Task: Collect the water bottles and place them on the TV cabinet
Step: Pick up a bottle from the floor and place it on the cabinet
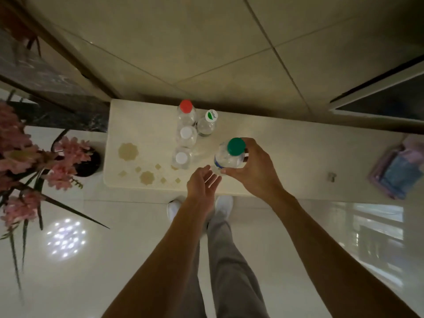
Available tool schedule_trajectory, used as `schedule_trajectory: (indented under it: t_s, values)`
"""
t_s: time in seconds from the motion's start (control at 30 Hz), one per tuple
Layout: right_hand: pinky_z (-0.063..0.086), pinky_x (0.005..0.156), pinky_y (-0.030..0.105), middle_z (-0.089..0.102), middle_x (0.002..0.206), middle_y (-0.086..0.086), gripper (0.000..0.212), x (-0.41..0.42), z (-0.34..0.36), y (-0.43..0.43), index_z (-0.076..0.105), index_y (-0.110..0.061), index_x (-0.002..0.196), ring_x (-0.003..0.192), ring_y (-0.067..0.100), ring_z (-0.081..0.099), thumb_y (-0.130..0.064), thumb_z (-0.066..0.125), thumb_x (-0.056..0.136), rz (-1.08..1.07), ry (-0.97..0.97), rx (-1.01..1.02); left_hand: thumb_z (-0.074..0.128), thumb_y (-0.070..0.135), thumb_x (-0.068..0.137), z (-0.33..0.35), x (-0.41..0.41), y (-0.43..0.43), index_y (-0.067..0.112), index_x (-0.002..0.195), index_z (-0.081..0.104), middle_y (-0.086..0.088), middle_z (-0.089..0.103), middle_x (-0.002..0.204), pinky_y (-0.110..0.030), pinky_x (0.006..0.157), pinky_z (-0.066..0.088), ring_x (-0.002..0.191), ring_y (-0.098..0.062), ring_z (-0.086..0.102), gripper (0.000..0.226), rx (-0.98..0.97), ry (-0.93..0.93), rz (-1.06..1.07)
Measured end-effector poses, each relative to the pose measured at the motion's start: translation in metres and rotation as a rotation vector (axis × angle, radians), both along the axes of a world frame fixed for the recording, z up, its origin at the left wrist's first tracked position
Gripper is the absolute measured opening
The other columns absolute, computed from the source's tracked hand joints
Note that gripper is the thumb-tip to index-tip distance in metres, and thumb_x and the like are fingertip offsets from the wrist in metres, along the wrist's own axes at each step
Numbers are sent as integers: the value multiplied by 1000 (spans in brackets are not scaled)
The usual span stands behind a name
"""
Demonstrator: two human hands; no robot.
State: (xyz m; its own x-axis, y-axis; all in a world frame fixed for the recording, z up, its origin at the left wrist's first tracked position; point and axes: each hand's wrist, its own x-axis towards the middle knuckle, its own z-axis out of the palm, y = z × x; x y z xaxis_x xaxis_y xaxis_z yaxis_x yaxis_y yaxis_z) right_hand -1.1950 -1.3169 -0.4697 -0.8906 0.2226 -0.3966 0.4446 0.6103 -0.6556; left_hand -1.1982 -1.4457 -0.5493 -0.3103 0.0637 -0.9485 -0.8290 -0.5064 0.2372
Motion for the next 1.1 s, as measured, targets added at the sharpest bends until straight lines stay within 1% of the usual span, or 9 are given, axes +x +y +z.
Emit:
schedule_trajectory:
  t_s: [0.1, 0.17, 0.33, 0.4, 0.47, 0.57, 0.77, 0.97, 1.1]
  values:
    - [49, 89, 21, 62, 117, -2, 57, -15, -38, 0, 52, -15, 119, 97, 5, 52, -35, 82, 74, 2, 50, 9, 48, 3, 97, -19, -10, 9, -3, 116, 58, -24, 60, 126, -45, 101, 50, 113, -35, 62, 22, 82, -18, 163]
    - [48, 89, 19, 62, 115, -1, 54, -24, -64, 0, 53, -14, 118, 95, 6, 52, -36, 80, 76, -12, 69, 5, 48, 1, 95, -29, -15, 13, -1, 111, 59, -26, 62, 126, -45, 101, 50, 113, -35, 64, 20, 126, 9, 241]
    - [46, 88, 16, 62, 117, 1, 55, -38, -114, -3, 53, -13, 120, 98, 7, 52, -35, 79, 76, -26, 122, 0, 44, 4, 95, -59, -20, 21, -2, 129, 55, -24, 61, 131, -41, 97, 53, 114, -33, 65, 36, 200, 54, 386]
    - [49, 89, 21, 61, 118, 5, 54, -40, -128, -6, 54, -12, 119, 102, 12, 57, -32, 80, 77, -13, 155, -6, 43, 4, 96, -74, -20, 23, -2, 131, 53, -21, 61, 129, -39, 92, 55, 113, -30, 65, 37, 223, 51, 441]
    - [53, 88, 28, 58, 120, 9, 54, -39, -139, -9, 54, -10, 118, 103, 19, 60, -30, 81, 76, -6, 196, 2, 43, 3, 96, -87, -19, 25, -2, 137, 49, -19, 58, 137, -39, 99, 52, 120, -30, 62, 42, 251, 30, 492]
    - [55, 85, 27, 53, 122, 11, 60, -38, -152, -11, 53, -9, 120, 102, 19, 61, -32, 83, 73, -1, 226, 25, 42, 2, 95, -98, -16, 29, -1, 137, 50, -19, 55, 140, -42, 109, 43, 124, -30, 59, 43, 271, 7, 551]
    - [55, 87, 26, 54, 124, 11, 62, -41, -159, -14, 52, -8, 122, 104, 19, 62, -34, 81, 74, -2, 258, 10, 44, 3, 95, -116, -11, 28, 3, 139, 51, -18, 55, 141, -46, 109, 43, 124, -32, 59, 45, 259, 64, 617]
    - [54, 86, 20, 52, 125, 8, 65, -42, -158, -22, 49, -8, 124, 108, 17, 60, -28, 83, 73, -14, 260, -45, 46, -1, 88, -121, -11, 26, 7, 142, 49, -18, 53, 142, -46, 108, 43, 126, -33, 57, 55, 305, 86, 676]
    - [44, 85, 7, 51, 127, 7, 65, -41, -158, -24, 45, -8, 127, 112, 16, 59, -24, 81, 76, -52, 219, -94, 49, -1, 82, -111, -15, 26, 5, 141, 49, -19, 53, 142, -44, 108, 43, 126, -33, 57, 59, 310, 78, 685]
